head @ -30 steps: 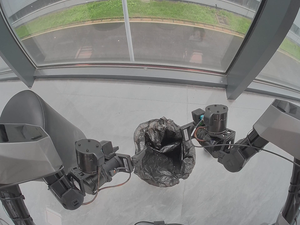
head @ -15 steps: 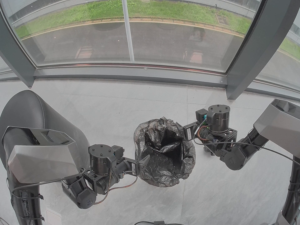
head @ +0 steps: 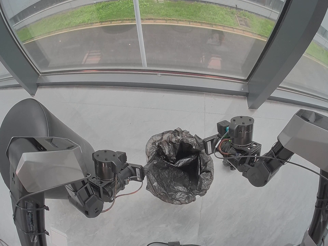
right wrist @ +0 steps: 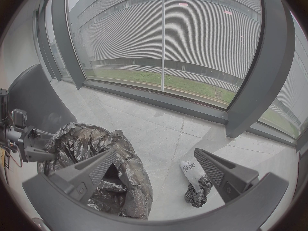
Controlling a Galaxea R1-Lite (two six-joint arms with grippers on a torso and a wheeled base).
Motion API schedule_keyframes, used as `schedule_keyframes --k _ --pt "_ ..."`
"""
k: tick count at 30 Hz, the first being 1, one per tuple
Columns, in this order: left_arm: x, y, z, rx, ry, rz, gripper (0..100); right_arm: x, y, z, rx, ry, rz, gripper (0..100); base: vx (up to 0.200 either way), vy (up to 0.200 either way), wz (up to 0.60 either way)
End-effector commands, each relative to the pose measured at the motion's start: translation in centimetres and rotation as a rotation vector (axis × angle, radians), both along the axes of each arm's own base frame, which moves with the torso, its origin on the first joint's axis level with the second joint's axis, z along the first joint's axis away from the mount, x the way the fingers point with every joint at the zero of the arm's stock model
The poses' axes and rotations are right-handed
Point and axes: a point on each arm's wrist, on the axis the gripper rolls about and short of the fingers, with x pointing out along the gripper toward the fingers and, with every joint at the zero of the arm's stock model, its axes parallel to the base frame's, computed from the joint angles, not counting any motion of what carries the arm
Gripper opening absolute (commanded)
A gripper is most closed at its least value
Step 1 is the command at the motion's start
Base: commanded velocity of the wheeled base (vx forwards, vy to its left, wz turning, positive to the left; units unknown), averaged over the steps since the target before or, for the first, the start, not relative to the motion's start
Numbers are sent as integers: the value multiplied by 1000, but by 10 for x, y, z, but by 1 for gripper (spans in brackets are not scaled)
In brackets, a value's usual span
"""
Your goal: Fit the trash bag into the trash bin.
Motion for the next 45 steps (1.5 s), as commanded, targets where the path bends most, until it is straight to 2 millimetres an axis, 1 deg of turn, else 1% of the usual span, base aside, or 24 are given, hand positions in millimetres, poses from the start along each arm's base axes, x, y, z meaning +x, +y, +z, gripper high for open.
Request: schedule_keyframes --k 1,6,13,17,21,23,24,25,36,43,45 --pt "4 11 6 -9 -12 33 100 -1 -1 -2 -3 2 -1 100 0 0 0" --pt "5 16 13 -18 -25 48 100 0 0 -4 -5 7 -1 100 0 0 0" --pt "9 24 10 -18 -22 74 100 0 0 -4 -7 6 0 100 0 0 0" --pt "11 29 2 -12 -1 88 100 0 0 -5 -6 8 -1 100 0 0 0" --pt "13 28 -13 0 30 90 100 0 0 -6 -8 11 -1 100 0 0 0" --pt "13 28 -14 1 33 89 100 0 0 -6 -8 11 1 100 0 0 0" --pt "14 27 -21 -13 45 93 100 0 0 -7 -8 12 -1 100 0 0 0" --pt "14 27 -23 -20 47 96 100 0 0 -7 -8 12 -1 100 0 0 0" --pt "13 24 -32 -109 104 113 100 0 0 -8 -9 13 -1 100 0 0 0" --pt "18 21 -32 -155 115 129 100 0 0 -8 -9 13 -1 100 0 0 0" --pt "20 21 -41 -148 135 134 100 0 0 -8 -10 15 -1 100 0 0 0"
